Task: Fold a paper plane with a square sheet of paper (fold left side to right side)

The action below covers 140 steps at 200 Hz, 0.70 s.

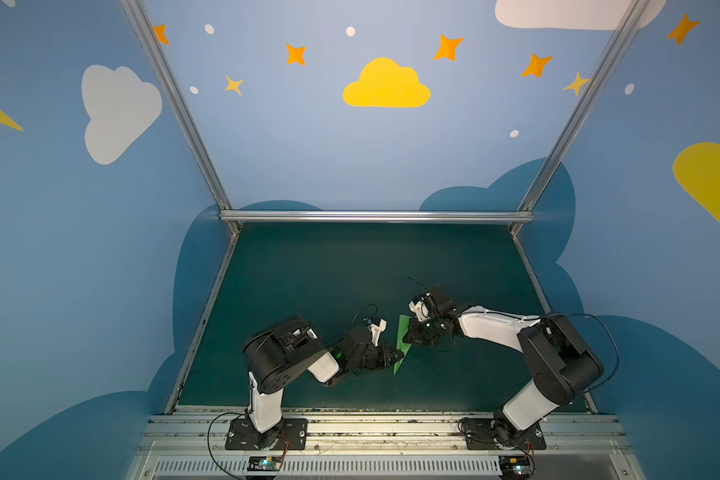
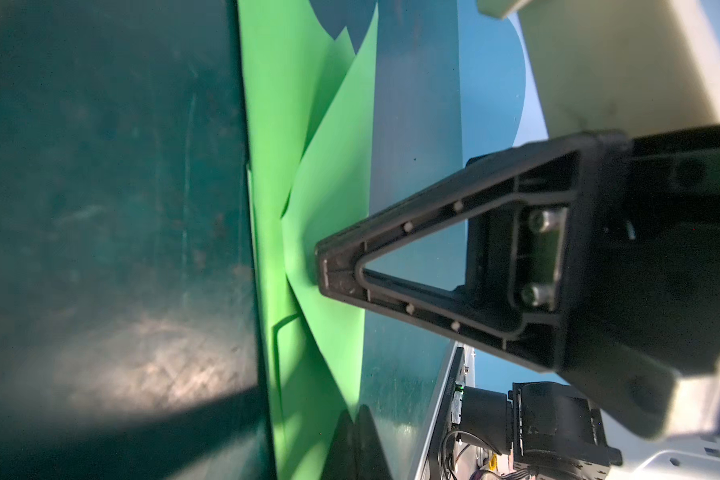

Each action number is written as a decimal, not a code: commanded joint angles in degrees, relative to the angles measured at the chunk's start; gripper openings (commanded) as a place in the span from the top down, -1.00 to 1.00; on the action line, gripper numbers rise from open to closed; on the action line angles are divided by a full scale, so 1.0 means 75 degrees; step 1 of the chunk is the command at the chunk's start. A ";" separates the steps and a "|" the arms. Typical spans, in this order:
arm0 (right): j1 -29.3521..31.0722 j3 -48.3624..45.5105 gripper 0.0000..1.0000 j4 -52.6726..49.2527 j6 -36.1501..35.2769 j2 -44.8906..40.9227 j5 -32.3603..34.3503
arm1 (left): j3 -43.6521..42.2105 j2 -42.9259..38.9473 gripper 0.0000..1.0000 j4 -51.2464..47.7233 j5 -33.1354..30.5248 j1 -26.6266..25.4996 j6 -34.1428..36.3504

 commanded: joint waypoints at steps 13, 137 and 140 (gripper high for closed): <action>0.0032 -0.0110 1.00 0.0062 0.0022 0.0173 0.0166 | -0.0012 -0.0208 0.71 -0.0143 0.0079 0.0059 0.0152; 0.0036 -0.0237 1.00 0.0100 0.0044 0.0115 0.0237 | 0.1055 -0.2375 -0.06 -0.5914 -0.1285 0.0014 0.2587; 0.0034 -0.0242 1.00 0.0101 0.0044 0.0115 0.0237 | 0.1162 -0.2413 -0.06 -0.6184 -0.1398 -0.0015 0.2704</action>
